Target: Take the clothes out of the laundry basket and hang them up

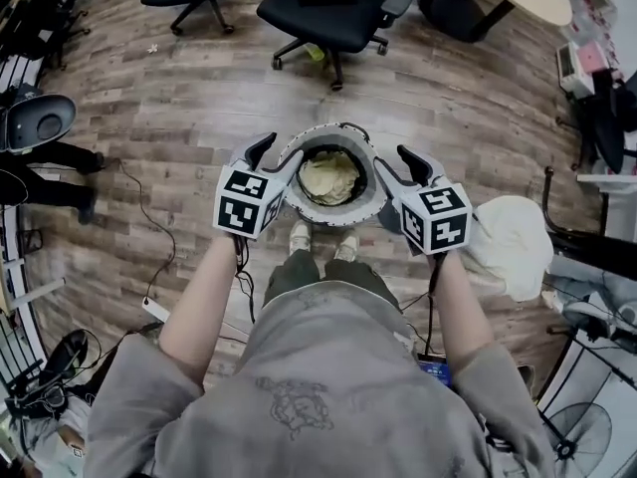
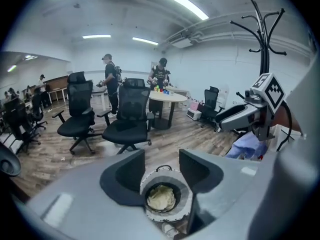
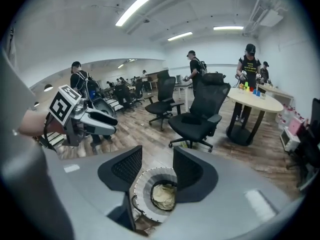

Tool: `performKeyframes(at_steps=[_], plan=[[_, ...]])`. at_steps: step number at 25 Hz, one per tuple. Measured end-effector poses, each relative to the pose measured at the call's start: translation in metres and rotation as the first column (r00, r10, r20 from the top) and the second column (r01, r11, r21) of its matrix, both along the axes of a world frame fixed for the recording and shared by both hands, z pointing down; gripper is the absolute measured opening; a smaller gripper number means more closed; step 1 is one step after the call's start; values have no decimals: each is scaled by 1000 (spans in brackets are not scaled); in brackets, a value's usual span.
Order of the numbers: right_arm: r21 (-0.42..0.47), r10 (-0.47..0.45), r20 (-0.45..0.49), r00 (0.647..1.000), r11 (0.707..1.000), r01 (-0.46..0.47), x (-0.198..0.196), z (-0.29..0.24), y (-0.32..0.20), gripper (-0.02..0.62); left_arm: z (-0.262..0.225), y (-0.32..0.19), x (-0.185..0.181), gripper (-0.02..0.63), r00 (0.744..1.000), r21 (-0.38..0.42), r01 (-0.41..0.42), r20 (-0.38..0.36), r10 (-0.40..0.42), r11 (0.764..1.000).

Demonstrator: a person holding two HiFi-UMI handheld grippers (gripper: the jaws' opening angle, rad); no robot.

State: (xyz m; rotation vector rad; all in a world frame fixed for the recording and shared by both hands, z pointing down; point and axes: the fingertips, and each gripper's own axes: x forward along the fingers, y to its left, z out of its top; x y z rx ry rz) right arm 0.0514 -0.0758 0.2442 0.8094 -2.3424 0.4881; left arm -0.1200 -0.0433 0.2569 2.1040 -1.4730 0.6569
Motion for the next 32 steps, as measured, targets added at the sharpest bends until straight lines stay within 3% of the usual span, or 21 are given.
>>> performKeyframes(at_steps=[10, 20, 29, 32], plan=[[-141, -37, -85, 996, 990, 25, -9, 125, -4, 221, 114, -17, 0, 216, 1000, -120, -16, 4, 16, 993], [-264, 65, -112, 992, 960, -92, -21, 255, -20, 229, 244, -18, -4, 216, 1000, -211, -15, -24, 10, 977], [-255, 23, -147, 989, 965, -60, -38, 379, -17, 236, 370, -14, 1, 216, 998, -297, -10, -56, -7, 955], [-309, 46, -146, 988, 947, -90, -36, 424, -7, 244, 411, -4, 1, 216, 998, -327, -4, -67, -19, 945]])
